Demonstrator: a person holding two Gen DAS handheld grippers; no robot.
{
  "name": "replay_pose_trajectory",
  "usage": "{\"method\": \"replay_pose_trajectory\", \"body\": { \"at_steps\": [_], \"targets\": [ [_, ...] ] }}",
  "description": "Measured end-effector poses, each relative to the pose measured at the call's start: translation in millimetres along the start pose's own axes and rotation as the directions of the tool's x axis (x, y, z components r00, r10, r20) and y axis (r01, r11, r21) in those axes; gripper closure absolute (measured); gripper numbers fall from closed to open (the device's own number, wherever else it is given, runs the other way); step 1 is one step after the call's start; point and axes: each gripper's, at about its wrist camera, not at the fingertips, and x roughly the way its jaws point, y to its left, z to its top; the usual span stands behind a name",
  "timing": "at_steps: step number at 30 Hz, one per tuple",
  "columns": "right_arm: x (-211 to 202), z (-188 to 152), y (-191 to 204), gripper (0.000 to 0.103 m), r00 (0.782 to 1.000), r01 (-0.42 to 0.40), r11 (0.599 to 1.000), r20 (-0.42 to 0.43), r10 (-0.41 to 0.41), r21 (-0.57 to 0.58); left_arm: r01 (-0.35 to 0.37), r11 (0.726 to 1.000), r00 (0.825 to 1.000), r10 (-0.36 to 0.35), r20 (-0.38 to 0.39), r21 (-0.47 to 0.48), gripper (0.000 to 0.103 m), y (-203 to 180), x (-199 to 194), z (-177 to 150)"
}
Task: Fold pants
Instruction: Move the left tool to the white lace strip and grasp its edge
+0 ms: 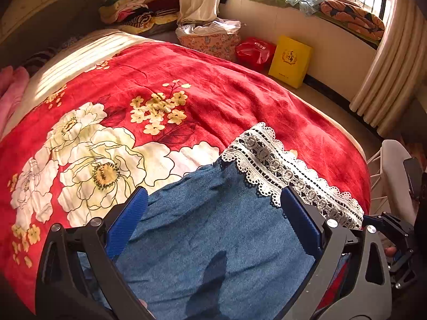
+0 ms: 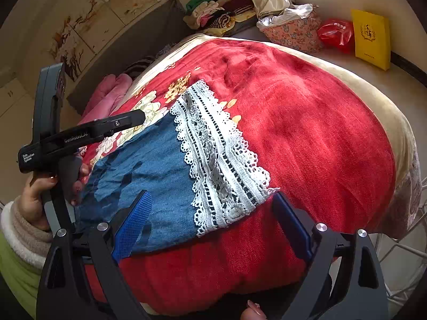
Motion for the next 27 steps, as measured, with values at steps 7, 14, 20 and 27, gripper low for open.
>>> {"method": "replay_pose_trajectory", "body": {
  "at_steps": [7,14,20,27],
  "targets": [
    [4,0,3,0.012,1.0,0.002,1.0,-0.009,-0.002,-0.013,0.09,0.996,0.996,-0.089,-0.03,0.004,0.01,-1,19,12],
    [4,2,-2,0.019,1.0,-0.01,1.0,-0.016,0.01,0.003,0.179,0.982,0.982,-0.175,-0.066,0.061,0.01,-7,38,23],
    [5,2,-8,0.041,0.998,-0.049,0.998,-0.029,0.05,0.043,0.313,0.949,0.947,-0.309,-0.087,0.031,0.011,-5,48,32],
    [13,5,-11,0.072,0.994,-0.101,0.992,-0.04,0.104,0.071,0.368,0.93,0.916,-0.362,-0.17,0.002,0.053,-10,76,30]
  ]
}}
